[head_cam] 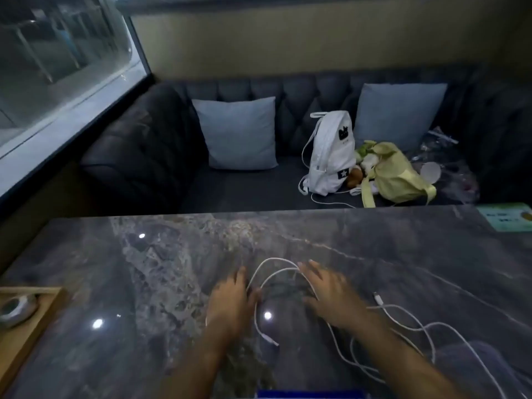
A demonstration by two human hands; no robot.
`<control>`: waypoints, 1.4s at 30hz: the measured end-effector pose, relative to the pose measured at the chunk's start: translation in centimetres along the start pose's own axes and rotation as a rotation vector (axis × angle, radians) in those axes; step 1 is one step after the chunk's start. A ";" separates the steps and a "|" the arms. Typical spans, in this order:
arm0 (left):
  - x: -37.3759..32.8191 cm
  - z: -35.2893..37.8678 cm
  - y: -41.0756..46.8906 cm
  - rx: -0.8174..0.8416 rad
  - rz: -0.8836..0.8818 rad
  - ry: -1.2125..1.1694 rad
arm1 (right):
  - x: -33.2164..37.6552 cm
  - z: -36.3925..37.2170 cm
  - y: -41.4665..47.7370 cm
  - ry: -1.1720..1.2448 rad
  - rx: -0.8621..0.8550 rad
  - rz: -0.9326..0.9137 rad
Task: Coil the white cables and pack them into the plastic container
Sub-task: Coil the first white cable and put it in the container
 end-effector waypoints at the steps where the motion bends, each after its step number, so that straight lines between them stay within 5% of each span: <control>1: 0.8 0.8 -0.1 0.038 -0.044 0.029 | -0.3 0.9 -0.3 0.008 0.045 0.024; 8: 2.6 1.9 -0.6 -0.025 -0.078 0.103 | 0.0 2.2 -1.2 -0.137 -0.017 0.005; 12: 3.0 1.8 -1.2 -0.002 -0.093 0.145 | -0.5 1.9 -1.9 -0.027 -0.007 0.135; 21: 4.4 -0.2 -2.5 0.063 -0.245 -0.505 | -0.7 -0.9 -2.4 0.269 -0.177 0.208; 31: 1.8 -3.8 -2.5 -0.016 -0.066 -0.454 | 2.1 -7.7 -2.5 0.394 -0.426 0.000; 34: -0.5 -4.3 -3.8 0.098 0.132 -0.484 | 3.7 -9.2 -2.6 0.413 -0.449 -0.092; 37: -2.4 -4.3 -5.2 0.359 0.176 -0.768 | 4.5 -11.1 -2.9 0.430 -0.539 -0.131; 42: -3.0 -6.4 -6.4 0.383 0.189 -1.053 | 2.8 -14.2 -4.1 0.458 -0.747 -0.011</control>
Point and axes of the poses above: each hand's wrist, its own y-axis towards the middle knuckle, its own z-axis out of the palm, x = y × z, the point moved 10 cm from there along y, towards the middle knuckle, and after that the axes turned 14 degrees about -z, right-handed, at the moved point
